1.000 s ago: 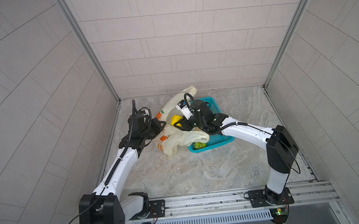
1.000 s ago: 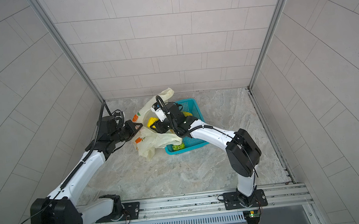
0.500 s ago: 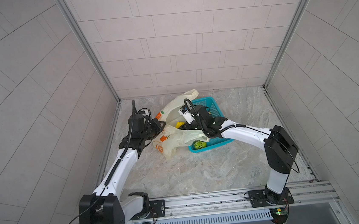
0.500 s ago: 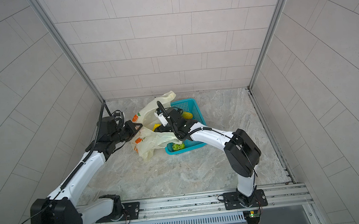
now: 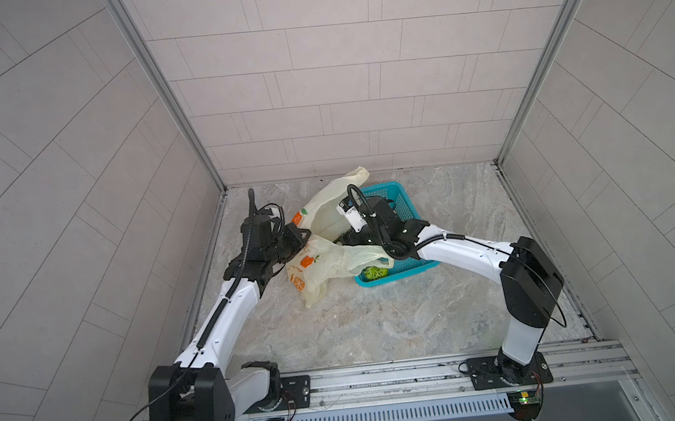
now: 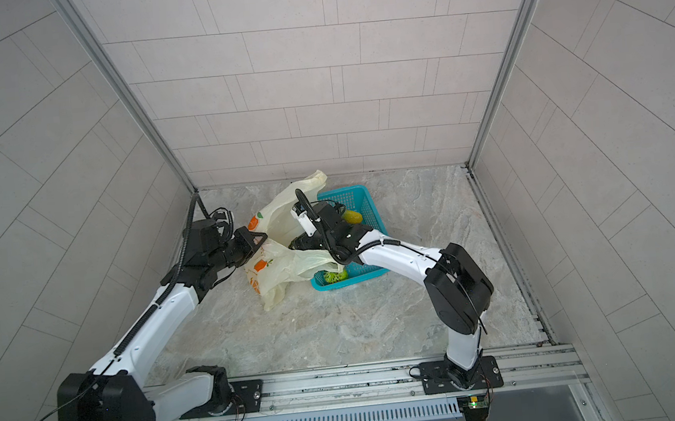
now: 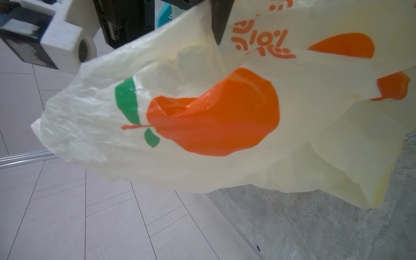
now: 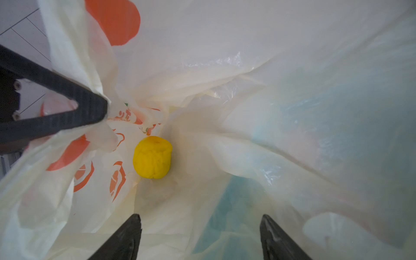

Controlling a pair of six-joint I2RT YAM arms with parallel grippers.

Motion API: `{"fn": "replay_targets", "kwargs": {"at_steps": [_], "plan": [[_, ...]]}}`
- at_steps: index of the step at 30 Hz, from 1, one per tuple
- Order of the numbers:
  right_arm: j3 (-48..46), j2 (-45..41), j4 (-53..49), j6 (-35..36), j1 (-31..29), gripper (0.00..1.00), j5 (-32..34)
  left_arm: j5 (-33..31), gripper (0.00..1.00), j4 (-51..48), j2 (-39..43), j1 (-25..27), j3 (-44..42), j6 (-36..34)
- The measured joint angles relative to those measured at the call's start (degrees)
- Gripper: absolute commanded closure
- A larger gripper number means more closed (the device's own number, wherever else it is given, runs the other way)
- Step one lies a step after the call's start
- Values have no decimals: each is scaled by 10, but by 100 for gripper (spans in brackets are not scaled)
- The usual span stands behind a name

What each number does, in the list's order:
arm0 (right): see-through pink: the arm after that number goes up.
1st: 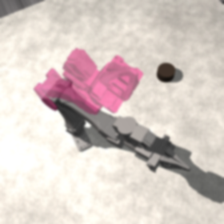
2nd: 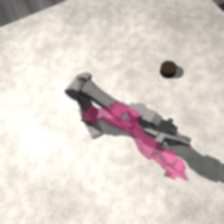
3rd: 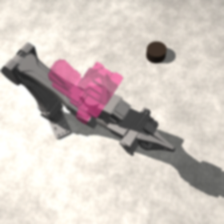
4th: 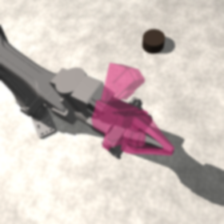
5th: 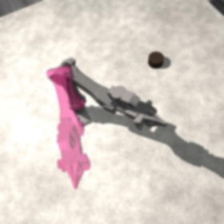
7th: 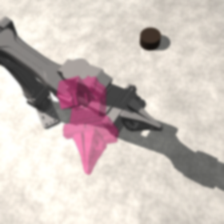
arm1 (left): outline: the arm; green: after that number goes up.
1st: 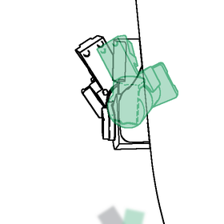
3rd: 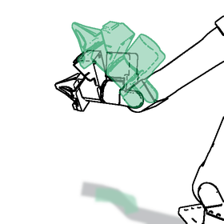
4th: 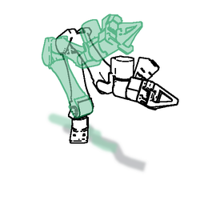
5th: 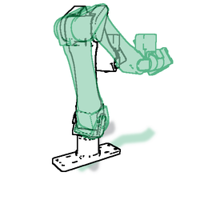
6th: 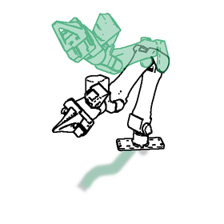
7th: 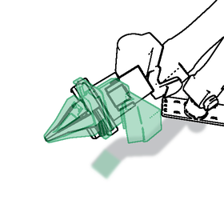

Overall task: Place the fruits into the plastic bag
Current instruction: 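Return the right gripper to the basket and grasp the green custard apple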

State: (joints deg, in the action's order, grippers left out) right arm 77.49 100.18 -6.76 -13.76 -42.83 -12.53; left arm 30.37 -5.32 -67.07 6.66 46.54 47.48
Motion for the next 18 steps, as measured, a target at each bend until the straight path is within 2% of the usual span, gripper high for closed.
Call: {"fn": "replay_targets", "kwargs": {"at_steps": [7, 14, 18], "plan": [[-42, -103, 4, 2, 17, 20, 21, 0, 100, -4, 0, 0, -2, -5], [-129, -229, 37, -54, 115, 19, 57, -2, 100, -9, 0, 0, -2, -11], [-183, -268, 37, -101, 166, 20, 82, -5, 100, -11, 0, 0, -2, -16]]}}
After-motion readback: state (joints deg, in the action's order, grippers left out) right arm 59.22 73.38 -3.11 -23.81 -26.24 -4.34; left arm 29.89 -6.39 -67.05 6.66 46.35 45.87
